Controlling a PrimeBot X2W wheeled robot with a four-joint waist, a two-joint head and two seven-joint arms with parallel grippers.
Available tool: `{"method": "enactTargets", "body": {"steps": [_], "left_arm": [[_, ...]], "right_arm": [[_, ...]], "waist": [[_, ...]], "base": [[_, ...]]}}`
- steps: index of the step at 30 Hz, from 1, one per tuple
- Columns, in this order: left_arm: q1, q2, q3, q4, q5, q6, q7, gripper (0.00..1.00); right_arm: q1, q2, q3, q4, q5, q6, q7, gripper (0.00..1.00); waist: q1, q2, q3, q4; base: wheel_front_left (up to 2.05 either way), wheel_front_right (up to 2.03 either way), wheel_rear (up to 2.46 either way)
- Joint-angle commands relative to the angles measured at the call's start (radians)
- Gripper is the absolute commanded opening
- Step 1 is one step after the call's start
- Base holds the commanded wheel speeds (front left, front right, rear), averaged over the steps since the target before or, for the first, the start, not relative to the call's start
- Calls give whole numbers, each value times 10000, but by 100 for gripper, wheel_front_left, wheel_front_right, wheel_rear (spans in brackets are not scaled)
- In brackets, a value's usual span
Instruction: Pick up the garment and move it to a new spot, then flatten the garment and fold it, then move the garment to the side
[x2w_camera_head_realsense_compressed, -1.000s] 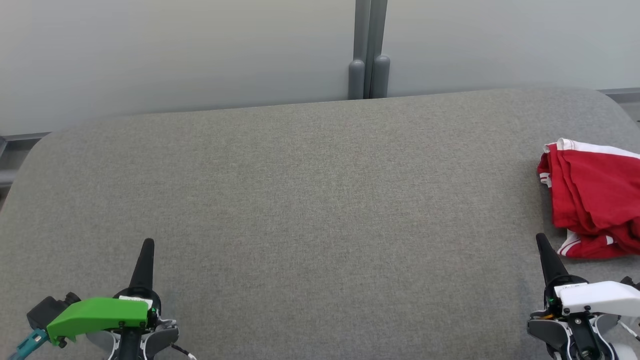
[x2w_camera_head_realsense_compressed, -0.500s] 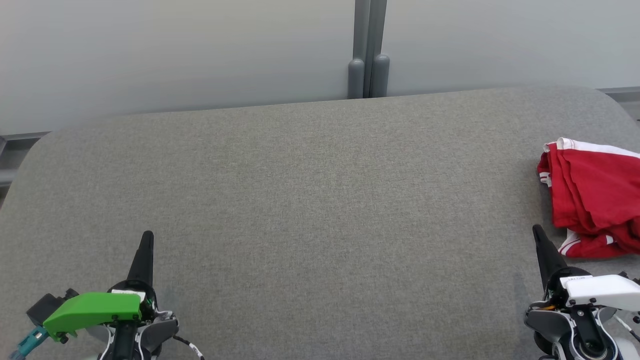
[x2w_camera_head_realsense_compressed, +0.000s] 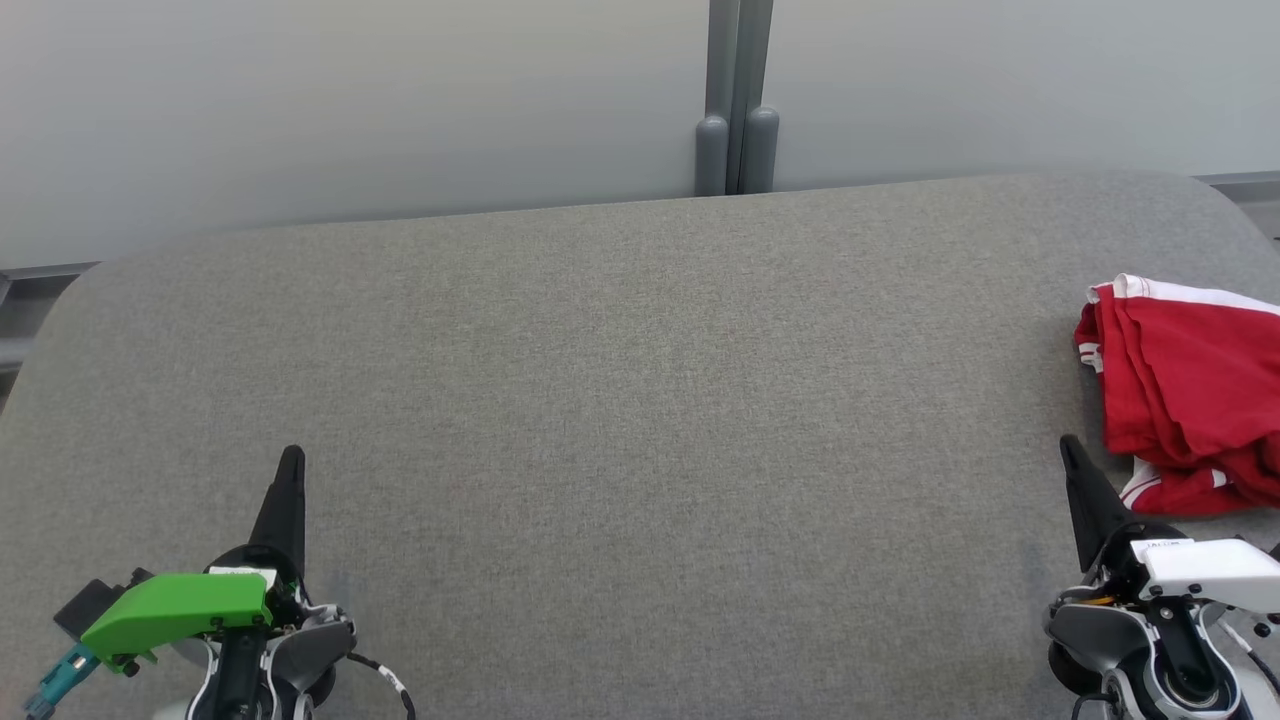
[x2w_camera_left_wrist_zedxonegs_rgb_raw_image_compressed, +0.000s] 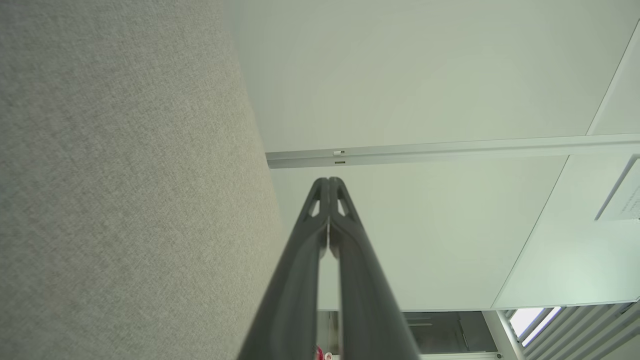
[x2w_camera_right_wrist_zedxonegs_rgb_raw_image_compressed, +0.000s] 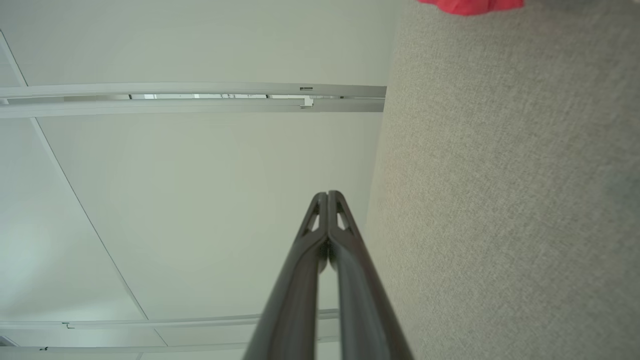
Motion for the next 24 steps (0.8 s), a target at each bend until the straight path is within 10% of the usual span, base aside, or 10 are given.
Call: {"method": "enactTargets", "body": {"steps": [1,24], "left_arm": [[-218,-11,54,-51,-244,-27,66,0],[-238,-47,112,-49,-376,-28,132,0]], "right_arm": [[-151,-60,17,23,290,7,93,0],[-172,-63,24,32,567,7,151,0]], "waist": [[0,0,3,-1],[0,0,9,-4]], "base": [[0,0,0],[0,0,0]]}}
